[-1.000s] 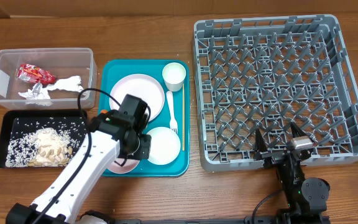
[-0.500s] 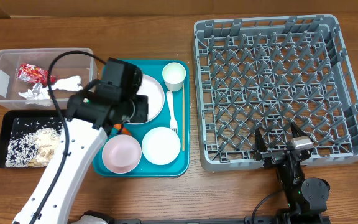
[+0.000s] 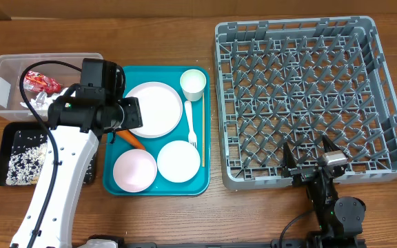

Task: Sort waste into correct bins and load items into the dishwasher rack
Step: 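Move the left gripper up toward the white paper cup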

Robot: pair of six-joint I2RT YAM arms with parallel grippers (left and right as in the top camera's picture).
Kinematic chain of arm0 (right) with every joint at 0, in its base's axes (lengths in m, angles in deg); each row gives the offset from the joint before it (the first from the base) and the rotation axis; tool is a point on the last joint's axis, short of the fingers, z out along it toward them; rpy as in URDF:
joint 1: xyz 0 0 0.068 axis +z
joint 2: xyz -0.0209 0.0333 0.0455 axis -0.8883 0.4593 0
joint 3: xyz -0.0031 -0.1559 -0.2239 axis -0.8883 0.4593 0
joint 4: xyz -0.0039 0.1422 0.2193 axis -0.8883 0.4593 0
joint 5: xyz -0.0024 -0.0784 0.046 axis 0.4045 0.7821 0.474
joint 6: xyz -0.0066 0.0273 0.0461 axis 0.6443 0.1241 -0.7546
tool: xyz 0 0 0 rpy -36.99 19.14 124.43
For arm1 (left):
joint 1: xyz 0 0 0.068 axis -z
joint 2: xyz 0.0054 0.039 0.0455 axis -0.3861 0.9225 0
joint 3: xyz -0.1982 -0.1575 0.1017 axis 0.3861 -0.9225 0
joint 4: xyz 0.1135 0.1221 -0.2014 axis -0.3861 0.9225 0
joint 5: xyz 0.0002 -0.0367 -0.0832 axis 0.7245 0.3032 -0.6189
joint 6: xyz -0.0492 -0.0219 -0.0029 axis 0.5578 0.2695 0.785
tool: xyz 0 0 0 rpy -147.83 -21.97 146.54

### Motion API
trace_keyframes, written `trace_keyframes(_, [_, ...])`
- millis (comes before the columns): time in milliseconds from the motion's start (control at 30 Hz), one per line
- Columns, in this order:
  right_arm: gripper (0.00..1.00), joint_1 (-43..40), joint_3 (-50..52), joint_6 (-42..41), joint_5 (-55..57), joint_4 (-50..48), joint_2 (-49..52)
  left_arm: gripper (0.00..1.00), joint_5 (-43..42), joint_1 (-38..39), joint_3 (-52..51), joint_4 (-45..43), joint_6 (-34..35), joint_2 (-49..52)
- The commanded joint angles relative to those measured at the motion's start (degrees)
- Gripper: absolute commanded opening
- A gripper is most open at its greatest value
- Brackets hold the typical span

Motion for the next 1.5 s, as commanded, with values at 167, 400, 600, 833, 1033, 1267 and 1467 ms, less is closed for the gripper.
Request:
trace_keyframes(167, [1.00,-0.15,0.61,-0.22,-0.31,-0.22,-0.42,0.46,9.11,-0.28,-2.05,0.44,11.43,1.81])
trace_keyframes(400, [1.00,-0.15,0.61,-0.22,-0.31,-0.20,-0.42,0.18,1.49,-0.20,-2.23,3.26,5.51,2.23])
trace_keyframes(600, [1.00,-0.15,0.61,-0.22,-0.31,-0.22,-0.42,0.22,-3.15,-0.17,-2.23,5.53,4.90,2.23])
trace_keyframes(833, [1.00,-0.15,0.61,-0.22,-0.31,-0.22,-0.42,0.25,-2.86,-0.17,-3.06,6.27,3.87,2.25])
trace_keyframes(1033, [1.00,-0.15,0.61,-0.22,-0.31,-0.22,-0.42,0.33,-2.84,-0.17,-5.42,-0.57,4.52,2.40])
trace_keyframes(1267, [1.00,-0.15,0.61,-0.22,-0.31,-0.22,-0.42,0.49,4.50,-0.28,-5.66,-13.31,3.69,4.44])
trace_keyframes(1467, [1.00,-0.15,0.61,-0.22,-0.31,-0.22,-0.42,0.49,4.02,-0.17,-5.64,-18.56,1.92,9.60])
